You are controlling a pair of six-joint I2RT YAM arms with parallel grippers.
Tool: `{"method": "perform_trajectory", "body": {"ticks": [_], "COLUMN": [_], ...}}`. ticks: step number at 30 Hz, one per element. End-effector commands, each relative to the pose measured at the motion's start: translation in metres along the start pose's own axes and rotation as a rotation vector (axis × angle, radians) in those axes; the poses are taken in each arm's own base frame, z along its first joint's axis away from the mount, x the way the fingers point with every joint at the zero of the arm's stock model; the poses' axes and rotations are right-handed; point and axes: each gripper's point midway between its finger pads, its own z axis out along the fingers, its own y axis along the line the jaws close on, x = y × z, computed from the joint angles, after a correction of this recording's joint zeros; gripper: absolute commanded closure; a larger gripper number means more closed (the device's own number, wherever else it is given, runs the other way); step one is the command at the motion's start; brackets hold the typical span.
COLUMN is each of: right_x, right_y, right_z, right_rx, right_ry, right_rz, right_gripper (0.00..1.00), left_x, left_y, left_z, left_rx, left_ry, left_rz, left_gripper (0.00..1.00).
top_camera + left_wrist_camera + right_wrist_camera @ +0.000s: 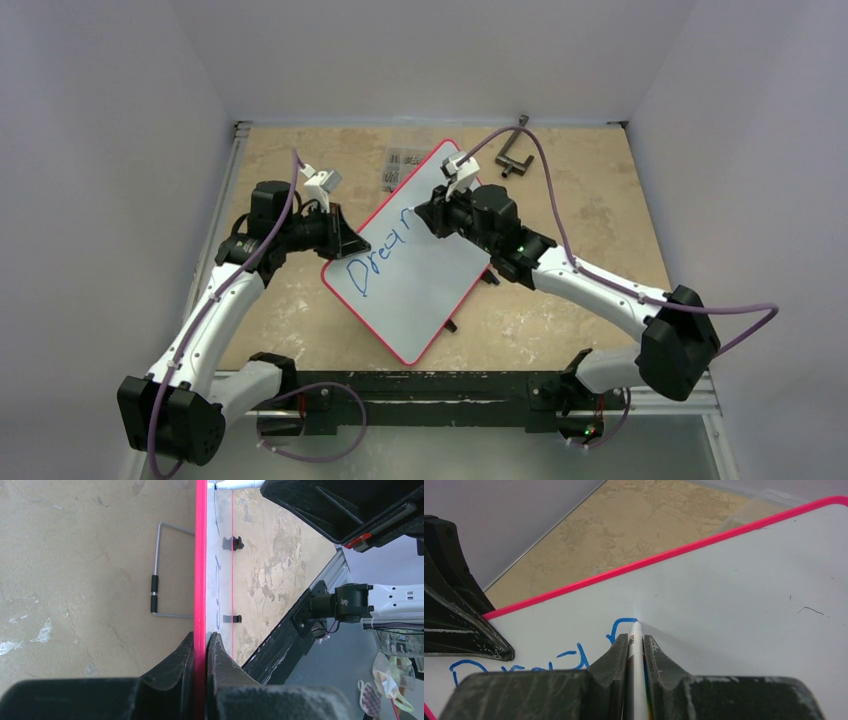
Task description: Write a sentence on the whiteboard
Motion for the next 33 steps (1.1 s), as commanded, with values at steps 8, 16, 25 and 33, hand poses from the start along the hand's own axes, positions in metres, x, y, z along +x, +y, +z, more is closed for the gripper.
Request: {"method": "perform_trajectory", "body": {"ticks": [8,16,25,33], "right_x": [0.026,0.017,-0.005,-0.024], "right_y": [-0.011,-0.009,-0.003,-0.003], "right_z": [-0.023,-0.022,-0.007,0.005], "right_rx": [0.030,0.025,0.010,0.026], "right_ry": [0.047,0.039,0.015,-0.010], "right_rz": [0.026,0.004,-0.025,-0.043], "right_gripper": [1.00,1.00,1.00,1.00], "left_x": [0.003,0.003,0.003,0.003], "left_y": [0.028,0.027,0.028,0.028], "left_z": [-0.001,-0.001,-0.001,-0.001], "left_rx": [-0.120,-0.120,-0.121,-0.120], "left_ry": [0.005,0.004,0.003,0.005], "left_rz": [0.148,0.149,0.151,0.149], "left_gripper": [1.00,1.00,1.00,1.00]}}
